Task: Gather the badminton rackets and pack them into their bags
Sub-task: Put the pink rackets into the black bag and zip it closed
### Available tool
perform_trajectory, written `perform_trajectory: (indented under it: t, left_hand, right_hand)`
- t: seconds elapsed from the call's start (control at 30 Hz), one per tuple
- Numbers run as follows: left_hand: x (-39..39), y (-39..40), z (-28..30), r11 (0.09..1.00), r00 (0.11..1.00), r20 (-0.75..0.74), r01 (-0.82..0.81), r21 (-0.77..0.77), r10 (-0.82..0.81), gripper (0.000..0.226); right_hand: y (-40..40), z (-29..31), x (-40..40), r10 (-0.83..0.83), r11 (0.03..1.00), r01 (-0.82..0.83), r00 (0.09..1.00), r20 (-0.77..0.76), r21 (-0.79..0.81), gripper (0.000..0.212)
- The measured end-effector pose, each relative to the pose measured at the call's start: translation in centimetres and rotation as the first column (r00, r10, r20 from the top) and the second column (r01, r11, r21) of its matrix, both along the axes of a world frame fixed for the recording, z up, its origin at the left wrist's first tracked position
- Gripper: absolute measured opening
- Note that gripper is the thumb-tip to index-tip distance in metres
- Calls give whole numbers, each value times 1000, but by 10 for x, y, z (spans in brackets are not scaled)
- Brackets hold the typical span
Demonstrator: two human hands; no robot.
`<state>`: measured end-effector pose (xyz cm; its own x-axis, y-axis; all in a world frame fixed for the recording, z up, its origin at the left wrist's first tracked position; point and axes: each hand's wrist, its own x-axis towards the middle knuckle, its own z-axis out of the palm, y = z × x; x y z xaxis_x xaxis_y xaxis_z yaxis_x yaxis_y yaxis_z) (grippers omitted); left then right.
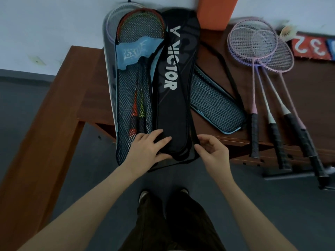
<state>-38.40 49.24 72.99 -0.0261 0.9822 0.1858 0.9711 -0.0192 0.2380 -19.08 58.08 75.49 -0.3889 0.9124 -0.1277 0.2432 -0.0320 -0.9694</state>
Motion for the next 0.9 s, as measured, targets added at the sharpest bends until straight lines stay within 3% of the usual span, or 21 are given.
perform_trajectory:
  t: [0.13, 0.23, 0.33, 0.4, 0.47, 0.6, 0.8, 0.9]
  left_hand:
    - [3, 10, -5, 989, 977, 211, -5, -150, 37, 66]
    - [-5, 12, -5, 965, 949, 314, 104, -242, -23, 66]
    - [-19, 9, -4, 982, 985, 162, 81, -169, -54, 48]
    - [-24, 9, -4, 989, 991, 104, -70, -127, 84, 48]
    - [-27, 10, -5, 955, 966, 60, -238, -176, 252, 52]
    - [-34, 10, -14, 848, 887, 12, -438, -298, 462, 59]
    - [-33, 8, -23, 784, 811, 20, -559, -271, 585, 60]
    - [-34, 7, -25, 759, 794, 11, -577, -301, 608, 61]
  right_hand:
    - [-9, 19, -4, -52, 997, 55, 997, -58, 50, 25]
    - [-5, 22, -15, 16, 991, -21, 999, 35, 129, 22]
    - [-3, 13, -26, 90, 953, -147, 973, 213, 264, 16]
    - [-3, 3, -31, 86, 895, -250, 910, 406, 370, 12]
    - [-1, -8, -32, 25, 879, -249, 875, 483, 406, 14]
    - [13, -27, -31, -122, 955, -38, 854, 505, 295, 25]
    - [25, -48, -53, -30, 987, -88, 720, 693, 134, 46]
    - [26, -51, -59, -77, 995, 23, 812, 579, 99, 45]
